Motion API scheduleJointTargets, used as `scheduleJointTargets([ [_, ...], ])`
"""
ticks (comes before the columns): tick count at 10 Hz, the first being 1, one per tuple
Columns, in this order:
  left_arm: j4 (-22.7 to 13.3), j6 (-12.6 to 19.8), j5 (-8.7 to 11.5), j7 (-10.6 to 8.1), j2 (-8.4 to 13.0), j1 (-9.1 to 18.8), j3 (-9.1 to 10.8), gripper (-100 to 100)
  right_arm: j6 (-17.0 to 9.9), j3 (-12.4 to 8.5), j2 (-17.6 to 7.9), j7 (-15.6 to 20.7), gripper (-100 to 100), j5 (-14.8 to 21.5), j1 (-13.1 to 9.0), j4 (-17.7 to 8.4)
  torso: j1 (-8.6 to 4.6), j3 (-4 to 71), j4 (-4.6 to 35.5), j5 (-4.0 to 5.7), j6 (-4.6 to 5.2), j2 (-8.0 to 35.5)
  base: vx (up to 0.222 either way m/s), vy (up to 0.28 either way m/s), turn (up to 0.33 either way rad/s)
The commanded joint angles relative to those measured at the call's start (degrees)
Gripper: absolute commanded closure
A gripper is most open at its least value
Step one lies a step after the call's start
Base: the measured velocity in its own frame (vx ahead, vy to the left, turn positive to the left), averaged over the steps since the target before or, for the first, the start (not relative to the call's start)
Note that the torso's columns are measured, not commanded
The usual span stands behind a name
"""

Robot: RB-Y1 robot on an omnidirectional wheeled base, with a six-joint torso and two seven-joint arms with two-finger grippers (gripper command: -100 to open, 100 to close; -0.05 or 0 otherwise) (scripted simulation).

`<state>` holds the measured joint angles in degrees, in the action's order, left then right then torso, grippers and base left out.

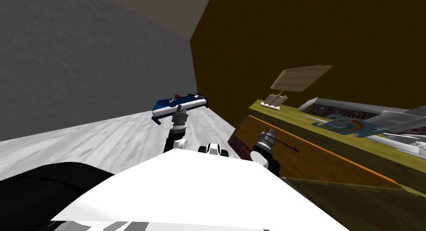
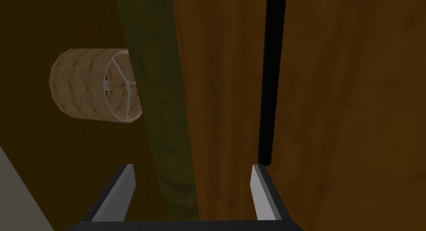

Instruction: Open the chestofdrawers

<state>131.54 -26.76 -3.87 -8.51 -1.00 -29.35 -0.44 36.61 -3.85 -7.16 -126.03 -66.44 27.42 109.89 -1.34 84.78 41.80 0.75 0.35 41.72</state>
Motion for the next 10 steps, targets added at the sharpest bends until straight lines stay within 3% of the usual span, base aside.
scheduleJointTargets([
  [1, 0.00, 0.00, 0.00, 0.00, 0.00, 0.00, 0.00, 0, 0.57, 0.13, 0.01, -2.29, -100, -0.98, 0.78, -0.34, -0.01, 0.01, 0.01, -0.01, 0.00, 0.00, -0.019, -0.015, 0.026],
  [3, 0.00, 0.00, 0.00, 0.00, 0.00, 0.00, 0.00, 0, 1.15, 0.60, 0.72, -4.81, -100, -1.82, 0.85, -0.06, 0.01, -0.03, 0.00, 0.01, 0.00, 0.05, -0.021, -0.027, 0.016],
  [6, 0.00, 0.00, 0.00, 0.00, 0.01, 0.00, 0.01, 0, 1.81, 1.15, 3.96, -7.64, -100, -2.75, 0.90, 0.19, 1.42, -0.25, 0.49, -0.77, -0.34, 0.61, -0.027, -0.048, 0.027],
  [9, 0.00, 0.00, 0.00, 0.00, 0.00, -0.01, 0.00, 0, -0.56, 0.26, 3.82, -5.18, -100, -4.43, 1.56, 2.82, 1.29, -0.10, 0.43, -0.75, -0.34, 0.36, 0.055, -0.055, -0.031],
  [10, 0.00, 0.00, 0.00, 0.00, 0.01, -0.02, 0.01, 0, 0.03, 0.35, 3.63, -5.82, -100, -4.09, 1.42, 2.20, 1.14, -0.02, 0.39, -0.69, -0.35, 0.25, 0.048, -0.040, -0.014],
])
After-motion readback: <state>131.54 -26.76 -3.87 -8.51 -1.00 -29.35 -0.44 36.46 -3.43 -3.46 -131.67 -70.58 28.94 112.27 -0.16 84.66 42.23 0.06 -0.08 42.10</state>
